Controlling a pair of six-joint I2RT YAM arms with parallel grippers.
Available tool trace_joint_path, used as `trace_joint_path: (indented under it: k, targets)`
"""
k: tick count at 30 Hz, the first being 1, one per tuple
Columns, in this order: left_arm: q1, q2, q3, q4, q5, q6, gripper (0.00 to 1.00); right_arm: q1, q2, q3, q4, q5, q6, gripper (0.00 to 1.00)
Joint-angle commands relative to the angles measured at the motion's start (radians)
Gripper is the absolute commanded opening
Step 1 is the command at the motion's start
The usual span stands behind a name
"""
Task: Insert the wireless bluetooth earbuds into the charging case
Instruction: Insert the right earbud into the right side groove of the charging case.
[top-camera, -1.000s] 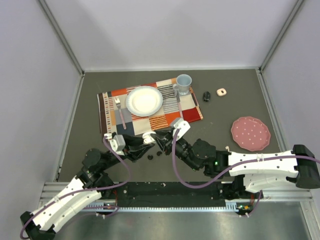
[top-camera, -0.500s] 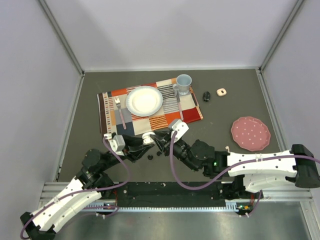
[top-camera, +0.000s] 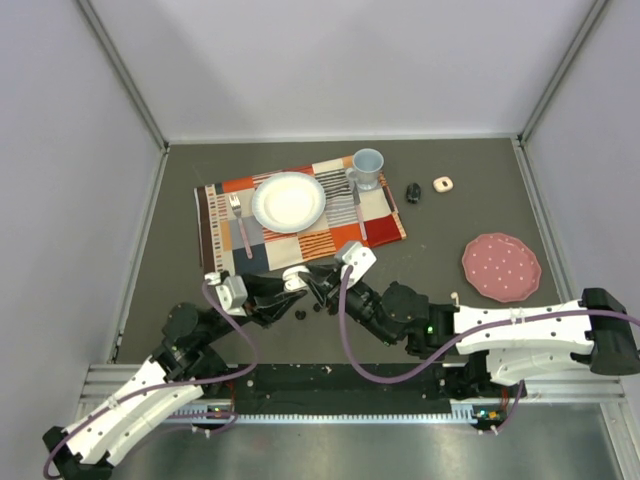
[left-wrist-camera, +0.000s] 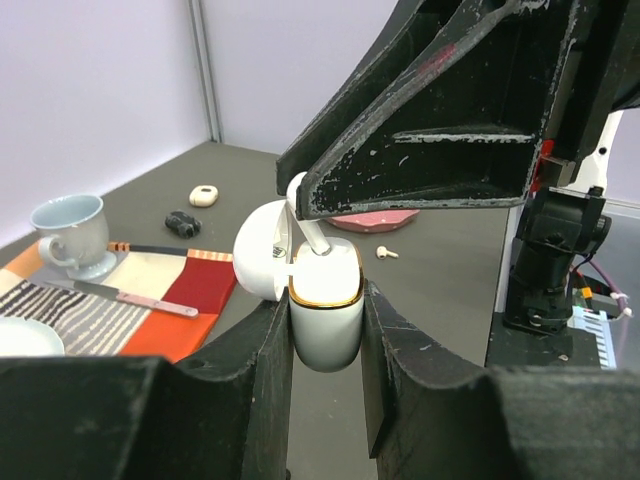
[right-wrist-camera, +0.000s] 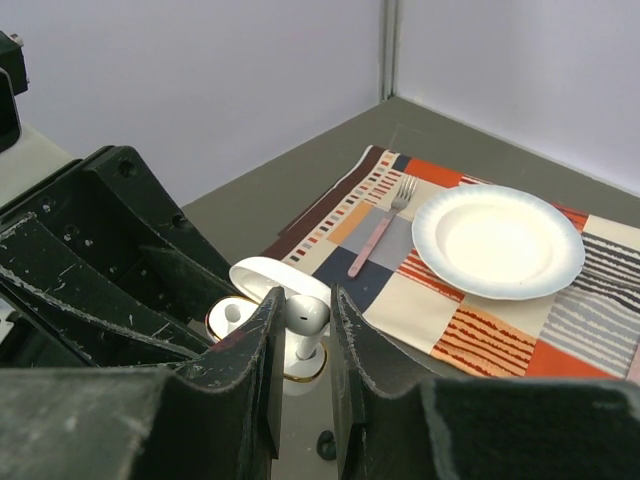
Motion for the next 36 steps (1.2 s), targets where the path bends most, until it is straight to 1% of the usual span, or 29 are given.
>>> trace_joint_path:
  k: [1,13,25,29,36]
  targets:
    - [0.001,-0.050,-0.042,0.175,-0.006,0.042,0.00,0.026,0.014,0.008,0.005,0.002,-0.031,0.05]
    - [0.001,-0.055,-0.083,0.224,0.012,0.096,0.00,0.026,0.026,0.063,0.030,-0.004,-0.068,0.05]
    - [-0.001,-0.055,-0.071,0.226,-0.028,0.069,0.00,0.025,0.032,0.028,-0.010,-0.044,-0.064,0.05]
    - [0.001,-0.058,-0.068,0.224,-0.065,0.053,0.00,0.026,0.037,0.025,-0.023,-0.060,-0.064,0.06]
    - [-0.001,-0.055,-0.057,0.221,-0.071,0.047,0.00,0.026,0.058,0.034,-0.049,-0.057,-0.082,0.08]
